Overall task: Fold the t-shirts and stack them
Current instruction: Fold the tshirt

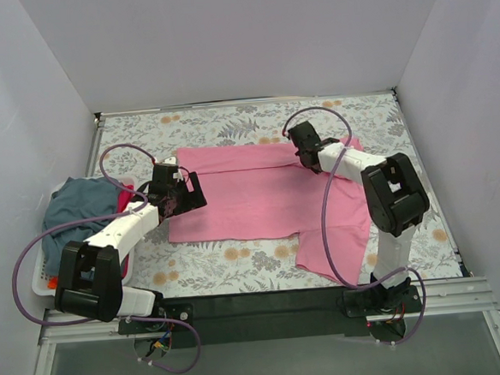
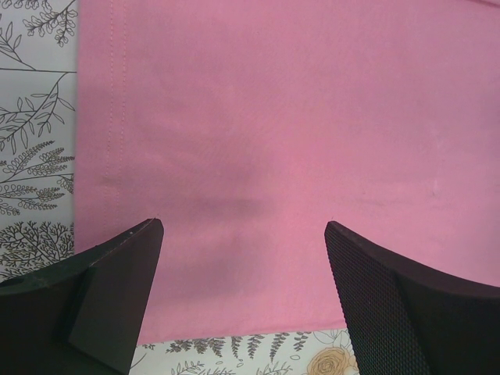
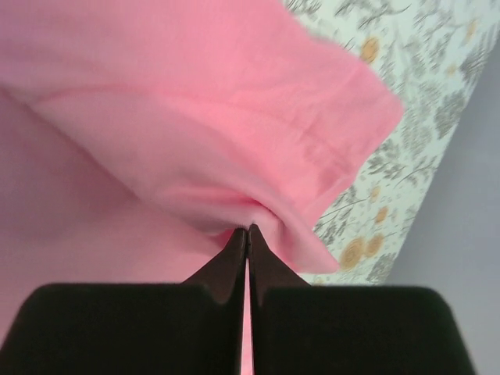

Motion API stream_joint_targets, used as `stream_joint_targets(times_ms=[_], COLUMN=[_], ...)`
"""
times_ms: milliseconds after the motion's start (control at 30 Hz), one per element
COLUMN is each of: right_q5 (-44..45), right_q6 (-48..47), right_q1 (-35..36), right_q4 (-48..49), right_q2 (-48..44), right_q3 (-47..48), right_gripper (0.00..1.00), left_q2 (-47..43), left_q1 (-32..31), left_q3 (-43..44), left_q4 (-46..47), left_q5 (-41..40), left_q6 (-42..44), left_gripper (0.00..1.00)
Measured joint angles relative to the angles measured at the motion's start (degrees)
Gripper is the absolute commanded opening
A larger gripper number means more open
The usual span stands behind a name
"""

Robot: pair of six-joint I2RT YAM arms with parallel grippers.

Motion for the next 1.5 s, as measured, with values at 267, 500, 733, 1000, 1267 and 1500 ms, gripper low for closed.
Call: stream_joint_targets(times_ms=[267, 500, 733, 1000, 1267, 1500], right_q5=[3.91, 4.31, 2.64, -12.74, -30.18, -41.57], right_q6=[-7.56, -10.38, -5.29, 6.56, 18.27, 26.62], right_q1=[-0.44, -1.88, -4.83, -10.05, -16.85, -21.05], right_q4=[0.83, 1.07, 0.98, -0.59, 3.61, 7.78], right_q2=[7.69, 13.51, 15.21, 4.98, -2.64, -1.20], right_q3=[12.22, 18.99, 22.73, 14.62, 5.46, 2.91], right_gripper=[0.11, 0.22, 0.38, 0.42, 0.39, 0.38], left_q2=[0.00, 0.00, 0.00, 0.00, 0.00, 0.00], left_q1=[0.00, 0.00, 0.00, 0.00, 0.00, 0.00], left_q3=[0.00, 0.00, 0.00, 0.00, 0.00, 0.00], left_q4=[0.00, -0.02, -0.02, -0.04, -0.04, -0.04], left_q5=[0.20, 0.35, 0.37, 1.46, 1.92, 2.03], left_q6=[0.13, 0.28, 0.37, 0.35, 0.35, 0.35], left_gripper=[0.78, 0.78, 0.78, 0.78, 0.78, 0.78])
